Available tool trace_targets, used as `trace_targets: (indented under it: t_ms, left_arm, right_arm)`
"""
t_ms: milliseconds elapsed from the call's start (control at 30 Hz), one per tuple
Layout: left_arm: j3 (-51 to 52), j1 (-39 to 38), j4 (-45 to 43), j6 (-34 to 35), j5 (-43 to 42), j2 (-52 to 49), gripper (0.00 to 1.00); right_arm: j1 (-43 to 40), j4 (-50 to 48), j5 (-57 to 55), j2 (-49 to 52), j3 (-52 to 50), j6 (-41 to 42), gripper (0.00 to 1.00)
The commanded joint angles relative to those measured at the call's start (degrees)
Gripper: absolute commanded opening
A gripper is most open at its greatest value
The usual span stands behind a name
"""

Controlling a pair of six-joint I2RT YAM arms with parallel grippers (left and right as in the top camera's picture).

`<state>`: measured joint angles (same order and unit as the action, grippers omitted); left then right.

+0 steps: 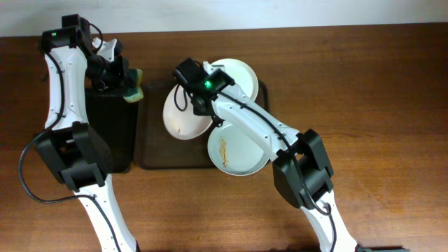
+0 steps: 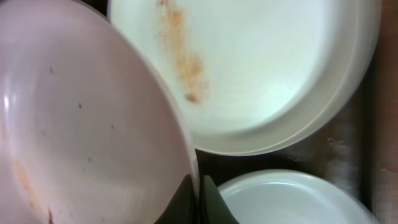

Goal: Clean dirty plates on tray and stack at the side

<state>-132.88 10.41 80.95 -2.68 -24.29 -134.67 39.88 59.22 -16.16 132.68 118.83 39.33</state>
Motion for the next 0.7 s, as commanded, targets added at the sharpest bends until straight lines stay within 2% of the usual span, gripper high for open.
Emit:
trace_targets:
  t_ms: [0, 333, 467, 600, 667]
  left_arm:
    - [-1.1, -2.1, 1.0, -4.4, 0.1, 0.4, 0.01]
    - [-1.1, -7.1, 8.3, -4.5, 7.7, 0.4, 0.01]
    - [-0.8, -7.3, 8.3, 2.1, 8.0, 0.4, 0.01]
    - [3.2, -9.1, 6.7, 11.1, 16.0, 0.4, 0.01]
    - [6.0, -10.0, 5.5, 15.7, 17.2, 0.4, 0.01]
  right_arm:
    - [0.6, -5.1, 8.7, -1.0, -5.2, -3.1, 0.04]
    - [0.3, -11.9, 9.8, 2.8, -6.4, -2.8, 0.04]
    - [-0.8, -13.3, 10.6, 3.8, -6.4, 0.2, 0.04]
    - [-1.9, -14.1, 12.7, 5.5, -6.4, 3.7, 0.04]
    - [-2.2, -14.1, 14.5, 6.5, -6.4, 3.9, 0.04]
